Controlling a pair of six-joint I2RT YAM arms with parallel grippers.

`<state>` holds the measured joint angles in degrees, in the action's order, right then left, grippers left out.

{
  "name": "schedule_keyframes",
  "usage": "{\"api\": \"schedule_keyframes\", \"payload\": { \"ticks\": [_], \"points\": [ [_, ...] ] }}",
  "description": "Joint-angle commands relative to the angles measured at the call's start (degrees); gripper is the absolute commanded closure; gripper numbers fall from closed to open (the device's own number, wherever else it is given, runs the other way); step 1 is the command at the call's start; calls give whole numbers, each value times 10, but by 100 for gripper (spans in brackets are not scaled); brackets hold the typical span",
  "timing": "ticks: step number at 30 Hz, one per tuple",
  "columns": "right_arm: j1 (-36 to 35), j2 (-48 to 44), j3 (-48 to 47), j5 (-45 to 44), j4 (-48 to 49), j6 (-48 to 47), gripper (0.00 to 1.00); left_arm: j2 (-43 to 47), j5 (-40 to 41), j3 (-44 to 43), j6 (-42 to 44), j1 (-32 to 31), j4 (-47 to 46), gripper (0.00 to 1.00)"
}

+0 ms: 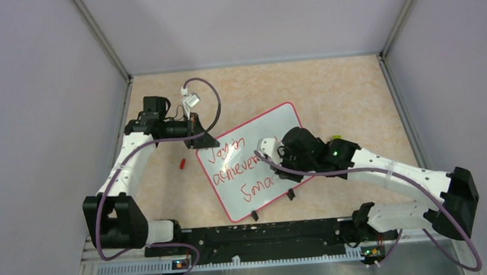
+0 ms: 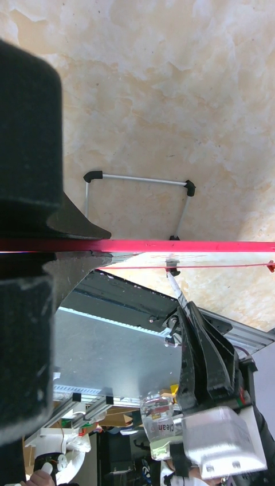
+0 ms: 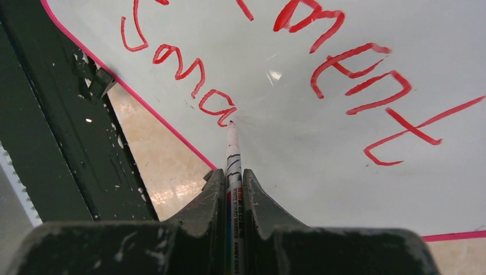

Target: Write a sentence on the whiteboard

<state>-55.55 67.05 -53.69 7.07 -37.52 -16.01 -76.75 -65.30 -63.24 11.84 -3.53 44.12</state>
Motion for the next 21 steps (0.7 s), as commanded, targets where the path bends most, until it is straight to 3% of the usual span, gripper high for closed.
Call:
{"api": "schedule_keyframes", "payload": {
  "ticks": [1,12,21],
  "points": [
    [9,-29,-43,-12,0,-5,100,-10,61,8,19,0,-14,100],
    [22,-10,-57,-87,31,11,100,-6,59,8,18,0,-16,100],
    [22,-11,-22,-49,11,-6,100,-6,58,10,18,0,-17,100]
  ]
}}
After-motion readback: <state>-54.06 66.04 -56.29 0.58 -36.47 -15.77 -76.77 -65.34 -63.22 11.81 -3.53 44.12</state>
